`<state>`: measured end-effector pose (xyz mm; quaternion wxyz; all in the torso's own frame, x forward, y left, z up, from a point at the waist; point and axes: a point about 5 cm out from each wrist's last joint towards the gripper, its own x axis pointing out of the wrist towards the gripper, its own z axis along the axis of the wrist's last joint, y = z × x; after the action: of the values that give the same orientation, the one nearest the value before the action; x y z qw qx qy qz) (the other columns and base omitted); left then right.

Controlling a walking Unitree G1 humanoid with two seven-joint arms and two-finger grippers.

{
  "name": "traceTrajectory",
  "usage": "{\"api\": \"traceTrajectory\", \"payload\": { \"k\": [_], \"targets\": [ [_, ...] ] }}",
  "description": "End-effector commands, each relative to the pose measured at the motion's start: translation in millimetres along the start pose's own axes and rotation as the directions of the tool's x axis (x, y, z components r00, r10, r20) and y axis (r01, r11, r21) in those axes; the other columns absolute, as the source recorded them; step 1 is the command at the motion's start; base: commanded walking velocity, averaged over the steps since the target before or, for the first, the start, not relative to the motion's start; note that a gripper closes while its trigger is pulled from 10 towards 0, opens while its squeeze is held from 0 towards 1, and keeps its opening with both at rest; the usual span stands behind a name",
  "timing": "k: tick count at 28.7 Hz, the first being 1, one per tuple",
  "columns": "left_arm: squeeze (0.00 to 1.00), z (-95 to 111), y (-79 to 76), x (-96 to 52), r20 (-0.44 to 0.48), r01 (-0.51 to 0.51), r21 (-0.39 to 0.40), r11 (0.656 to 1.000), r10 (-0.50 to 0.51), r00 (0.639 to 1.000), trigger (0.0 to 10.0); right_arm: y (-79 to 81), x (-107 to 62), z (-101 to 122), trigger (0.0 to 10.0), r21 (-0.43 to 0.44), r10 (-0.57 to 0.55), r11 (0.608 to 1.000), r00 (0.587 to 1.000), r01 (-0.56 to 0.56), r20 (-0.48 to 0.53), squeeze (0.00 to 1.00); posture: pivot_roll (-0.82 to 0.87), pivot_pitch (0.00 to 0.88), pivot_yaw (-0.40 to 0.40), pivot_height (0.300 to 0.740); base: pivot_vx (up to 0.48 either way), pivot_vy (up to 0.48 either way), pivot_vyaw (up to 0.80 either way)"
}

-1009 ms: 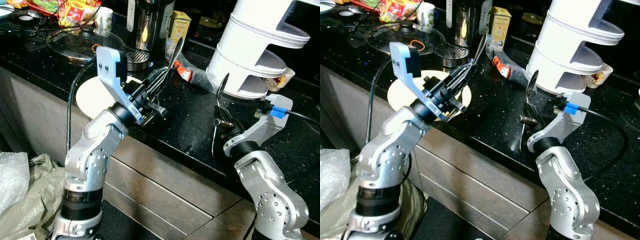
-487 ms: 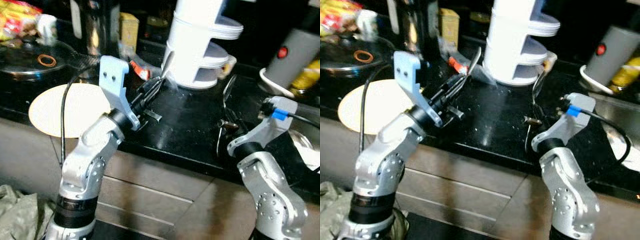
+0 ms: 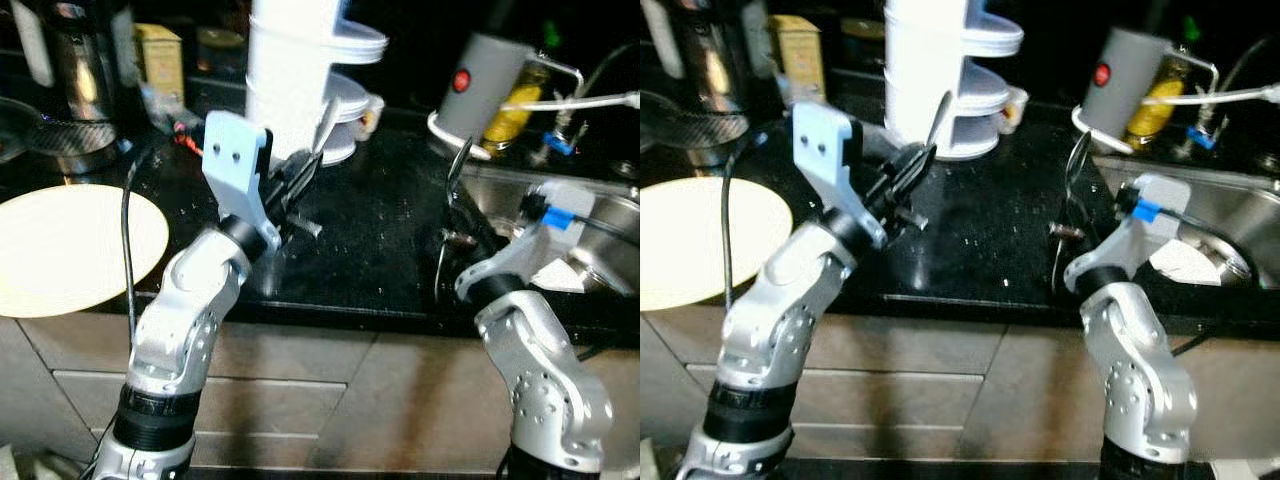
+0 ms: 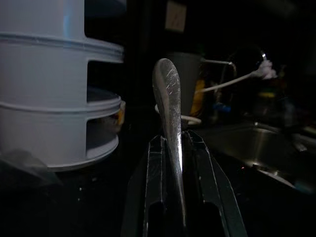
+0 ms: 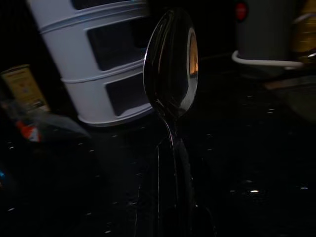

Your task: Kitchen organization

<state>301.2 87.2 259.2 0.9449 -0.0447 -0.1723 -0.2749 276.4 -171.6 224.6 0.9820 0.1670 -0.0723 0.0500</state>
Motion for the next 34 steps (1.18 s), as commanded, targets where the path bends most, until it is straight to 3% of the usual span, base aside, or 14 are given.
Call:
{"api": "traceTrajectory", "payload": {
  "k": [1,9,21,28,34],
  "targets": [
    [0.0,-1,-0.8,1.1,0.002,-0.013,0.02,1.0,0.013,1.0,10.0,-2.7,1.1,1,10.0,-0.012,-0.009,1.0,1.0,0.009,0.011,0.0,0.02,0.0,-0.165,0.74,0.0,0.0,0.0],
    [0.0,-6,6.3,-1.7,-0.009,-0.058,0.036,0.998,0.058,0.998,10.0,2.1,2.4,-4,10.0,-0.011,0.007,1.0,1.0,-0.007,0.003,0.0,0.02,0.0,-0.164,0.74,0.0,0.0,0.0],
    [0.0,-9,10.3,-3.3,-0.019,-0.092,0.038,0.995,0.092,0.996,10.0,4.9,4.8,-7,10.0,-0.005,0.015,1.0,1.0,-0.015,0.004,0.0,0.05,0.001,-0.157,0.74,0.0,0.0,-0.75],
    [0.0,-11,13.6,-4.5,-0.027,-0.12,0.033,0.992,0.121,0.992,10.0,11.0,5.4,-9,10.0,-0.012,0.049,0.999,0.999,-0.049,0.006,0.0,0.05,0.0,-0.161,0.74,0.0,0.0,0.0],
    [0.0,-10,15.8,-3.3,-0.017,-0.138,0.038,0.99,0.139,0.99,10.0,14.8,6.7,-8,10.0,-0.027,0.066,0.997,0.998,-0.066,0.008,0.0,0.05,0.0,-0.168,0.74,0.0,-0.304,0.0]
  ]
}}
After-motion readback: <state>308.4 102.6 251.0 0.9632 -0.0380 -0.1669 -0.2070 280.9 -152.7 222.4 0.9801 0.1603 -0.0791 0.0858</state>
